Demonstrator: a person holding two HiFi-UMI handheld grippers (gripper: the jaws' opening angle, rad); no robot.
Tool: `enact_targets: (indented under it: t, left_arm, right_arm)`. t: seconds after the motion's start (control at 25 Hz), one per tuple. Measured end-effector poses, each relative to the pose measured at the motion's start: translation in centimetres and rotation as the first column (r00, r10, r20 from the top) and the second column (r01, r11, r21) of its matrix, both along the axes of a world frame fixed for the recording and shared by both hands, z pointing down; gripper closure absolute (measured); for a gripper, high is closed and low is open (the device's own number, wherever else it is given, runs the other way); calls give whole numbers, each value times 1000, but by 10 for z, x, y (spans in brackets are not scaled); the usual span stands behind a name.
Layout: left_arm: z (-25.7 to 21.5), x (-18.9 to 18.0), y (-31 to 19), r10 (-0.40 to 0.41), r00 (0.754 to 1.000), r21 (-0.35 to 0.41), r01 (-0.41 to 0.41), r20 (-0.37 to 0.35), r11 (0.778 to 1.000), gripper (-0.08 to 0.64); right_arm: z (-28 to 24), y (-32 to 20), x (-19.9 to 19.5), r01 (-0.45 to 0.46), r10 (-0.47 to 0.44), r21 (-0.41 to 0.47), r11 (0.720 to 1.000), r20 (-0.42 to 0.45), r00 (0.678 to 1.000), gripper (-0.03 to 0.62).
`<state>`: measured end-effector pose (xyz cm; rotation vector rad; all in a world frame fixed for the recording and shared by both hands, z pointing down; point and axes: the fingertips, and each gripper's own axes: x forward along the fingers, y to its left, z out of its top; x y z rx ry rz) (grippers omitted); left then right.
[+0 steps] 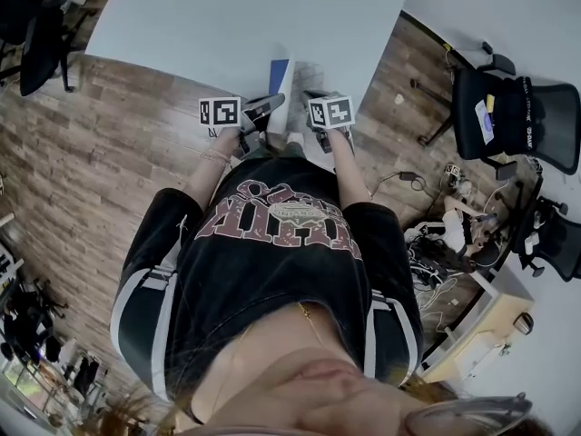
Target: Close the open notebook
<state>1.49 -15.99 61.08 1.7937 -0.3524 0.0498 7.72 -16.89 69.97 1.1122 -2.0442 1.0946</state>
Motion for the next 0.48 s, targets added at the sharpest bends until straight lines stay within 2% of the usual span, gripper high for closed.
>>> enact_targets:
  t: [0.48]
  left_arm:
    - [24, 37, 6, 60, 996, -10, -59, 66, 998, 494]
  right_arm:
    - [-2, 15, 29, -50, 50, 3, 999, 11, 999, 572]
